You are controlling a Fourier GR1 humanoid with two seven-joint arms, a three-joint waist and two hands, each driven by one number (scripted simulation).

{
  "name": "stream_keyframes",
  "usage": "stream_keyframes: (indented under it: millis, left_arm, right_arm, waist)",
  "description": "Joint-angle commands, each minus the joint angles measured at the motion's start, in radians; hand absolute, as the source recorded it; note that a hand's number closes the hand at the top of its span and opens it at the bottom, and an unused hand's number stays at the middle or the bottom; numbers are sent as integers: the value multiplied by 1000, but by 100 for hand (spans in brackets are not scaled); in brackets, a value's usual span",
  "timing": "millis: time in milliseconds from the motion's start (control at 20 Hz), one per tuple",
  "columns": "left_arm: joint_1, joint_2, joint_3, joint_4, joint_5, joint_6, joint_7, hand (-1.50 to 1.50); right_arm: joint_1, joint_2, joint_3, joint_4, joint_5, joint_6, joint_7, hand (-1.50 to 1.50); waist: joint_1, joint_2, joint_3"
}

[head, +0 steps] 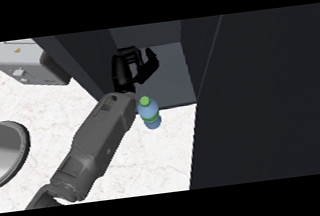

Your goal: Pick up the bottled water, place it into the cabinet and close the cabinet

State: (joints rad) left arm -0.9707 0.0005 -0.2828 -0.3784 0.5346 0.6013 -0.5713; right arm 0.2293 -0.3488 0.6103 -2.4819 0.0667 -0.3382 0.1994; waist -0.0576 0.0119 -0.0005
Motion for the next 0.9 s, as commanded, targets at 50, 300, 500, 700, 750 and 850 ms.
stream_keyframes:
  millis: [50,300,500,700,750,850]
  left_arm:
    - [-43,0,20,97,25,22,-68,150]
    - [-145,35,29,216,-43,13,-47,-150]
    - [-156,0,40,243,-40,0,-41,-150]
    - [-177,2,75,253,-18,-21,-62,-150]
    - [-168,3,82,256,-14,-14,-78,-150]
    - [-168,2,86,262,-19,-25,-88,-150]
  right_arm:
    - [28,-33,-9,-80,-8,25,13,-150]
    - [13,-27,-9,-68,-19,29,-10,-150]
    - [18,-42,-75,-73,-59,39,-3,-150]
    - [7,-44,-51,-97,-47,50,14,-150]
    - [59,-38,-49,-99,-75,48,-38,-150]
    - [53,-39,-9,-110,-25,43,-9,-150]
  waist:
    - [-15,6,-1]
    - [-14,12,-1]
    - [-5,8,0]
    - [-23,14,-2]
    - [-29,12,0]
    - [-20,9,-1]
